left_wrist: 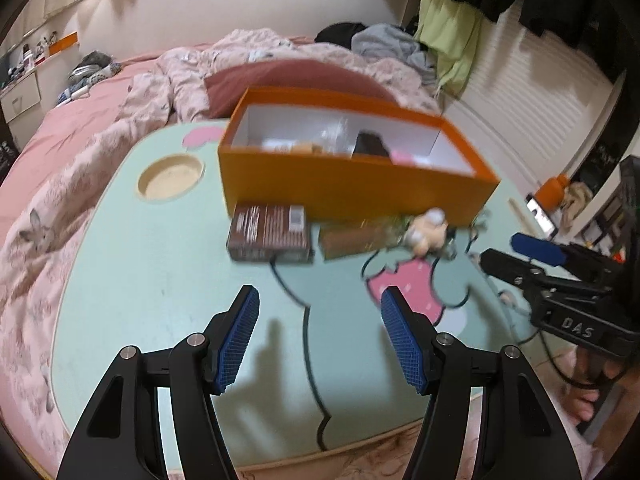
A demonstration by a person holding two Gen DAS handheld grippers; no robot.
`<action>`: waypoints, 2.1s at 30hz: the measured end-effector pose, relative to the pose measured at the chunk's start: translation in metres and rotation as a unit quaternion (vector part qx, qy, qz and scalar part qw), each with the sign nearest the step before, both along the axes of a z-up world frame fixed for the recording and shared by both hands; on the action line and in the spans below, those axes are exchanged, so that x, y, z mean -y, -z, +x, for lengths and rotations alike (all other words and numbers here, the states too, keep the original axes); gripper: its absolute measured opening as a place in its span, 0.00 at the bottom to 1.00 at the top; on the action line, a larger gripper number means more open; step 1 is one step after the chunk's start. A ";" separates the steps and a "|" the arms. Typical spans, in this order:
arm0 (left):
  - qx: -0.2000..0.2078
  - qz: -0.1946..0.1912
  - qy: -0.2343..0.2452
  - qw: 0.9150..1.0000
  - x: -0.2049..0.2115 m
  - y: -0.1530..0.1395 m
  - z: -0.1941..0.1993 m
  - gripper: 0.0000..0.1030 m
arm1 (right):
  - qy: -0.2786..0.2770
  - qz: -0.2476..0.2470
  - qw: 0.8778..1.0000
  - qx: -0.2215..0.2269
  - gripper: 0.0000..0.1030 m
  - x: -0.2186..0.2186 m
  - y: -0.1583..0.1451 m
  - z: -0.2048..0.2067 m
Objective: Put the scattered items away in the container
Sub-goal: 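Withdraw both open grippers from the box back over the table, then move the left gripper toward the brown carton while the right gripper approaches the silver piece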
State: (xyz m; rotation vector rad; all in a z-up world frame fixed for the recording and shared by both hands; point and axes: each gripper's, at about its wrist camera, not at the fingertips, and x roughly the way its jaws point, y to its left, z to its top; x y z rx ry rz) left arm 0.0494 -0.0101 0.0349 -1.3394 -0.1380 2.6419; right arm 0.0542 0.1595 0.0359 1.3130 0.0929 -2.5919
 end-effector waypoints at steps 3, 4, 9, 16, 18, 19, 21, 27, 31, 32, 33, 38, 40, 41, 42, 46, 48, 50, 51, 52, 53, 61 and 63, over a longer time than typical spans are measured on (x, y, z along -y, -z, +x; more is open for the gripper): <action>0.008 -0.016 -0.010 1.000 -0.001 0.013 0.000 0.62 | 0.003 0.013 1.000 0.017 0.59 0.000 0.010 0.002; 0.010 -0.025 -0.014 1.000 -0.002 0.017 0.001 0.62 | 0.007 0.018 1.000 0.023 0.59 0.000 0.014 0.002; -0.002 -0.054 -0.023 0.998 -0.007 0.022 0.007 0.69 | 0.018 0.038 0.999 0.023 0.80 0.000 0.023 0.006; -0.011 -0.063 -0.028 0.998 -0.010 0.030 0.008 1.00 | 0.010 0.039 0.999 0.032 1.00 0.001 0.030 0.006; -0.012 -0.063 -0.028 0.998 -0.010 0.031 0.009 1.00 | 0.010 0.039 0.999 0.031 1.00 0.001 0.029 0.007; -0.012 -0.063 -0.028 0.998 -0.010 0.031 0.008 1.00 | 0.010 0.039 0.999 0.030 1.00 0.001 0.028 0.007; -0.012 -0.063 -0.028 0.998 -0.011 0.031 0.009 1.00 | 0.010 0.039 0.999 0.030 1.00 0.000 0.028 0.008; -0.012 -0.063 -0.028 0.998 -0.011 0.032 0.009 1.00 | 0.004 0.043 0.998 0.047 1.00 0.002 0.027 0.005; -0.009 -0.063 -0.027 0.998 -0.010 0.032 0.008 1.00 | -0.003 0.042 0.998 0.044 1.00 0.001 0.028 0.007; -0.009 -0.063 -0.027 0.998 -0.010 0.031 0.008 1.00 | -0.005 0.041 0.998 0.042 1.00 0.000 0.028 0.007; -0.008 -0.063 -0.026 0.998 -0.010 0.031 0.008 1.00 | -0.005 0.041 0.998 0.038 1.00 0.000 0.028 0.008; -0.007 -0.064 -0.027 0.998 -0.010 0.031 0.007 1.00 | -0.007 0.038 0.999 0.034 1.00 -0.001 0.029 0.008; -0.003 -0.064 -0.026 0.998 -0.011 0.031 0.006 1.00 | -0.006 0.037 0.999 0.028 1.00 -0.002 0.029 0.010; -0.002 -0.064 -0.025 0.998 -0.011 0.031 0.006 1.00 | -0.004 0.037 0.999 0.027 1.00 -0.003 0.029 0.010; -0.002 -0.064 -0.025 0.998 -0.010 0.031 0.006 1.00 | -0.001 0.037 0.999 0.026 1.00 -0.004 0.029 0.011; 0.005 -0.065 -0.031 0.997 -0.008 0.029 0.005 1.00 | 0.028 0.011 0.999 0.016 1.00 -0.018 0.025 0.013; -0.010 -0.058 -0.036 0.998 -0.004 0.022 0.009 1.00 | 0.044 -0.016 0.999 0.001 1.00 -0.028 0.019 0.017; -0.039 -0.045 -0.042 0.997 0.003 0.011 0.013 1.00 | 0.057 -0.032 0.998 -0.016 1.00 -0.035 0.013 0.020; -0.049 -0.039 -0.042 0.997 0.006 0.007 0.013 1.00 | 0.061 -0.041 0.997 -0.025 1.00 -0.038 0.010 0.022; -0.059 -0.031 -0.043 0.997 0.009 0.003 0.013 1.00 | 0.064 -0.053 0.996 -0.038 1.00 -0.041 0.006 0.025; -0.063 -0.023 -0.044 0.997 0.012 0.001 0.012 1.00 | 0.064 -0.058 0.995 -0.043 0.99 -0.042 0.004 0.026; -0.047 0.058 -0.052 0.996 0.034 -0.001 -0.017 1.00 | 0.068 -0.073 0.994 -0.041 0.94 -0.046 0.004 0.028; -0.058 0.001 -0.045 0.997 0.027 -0.001 -0.027 0.97 | 0.069 -0.075 0.994 -0.042 0.93 -0.048 0.004 0.029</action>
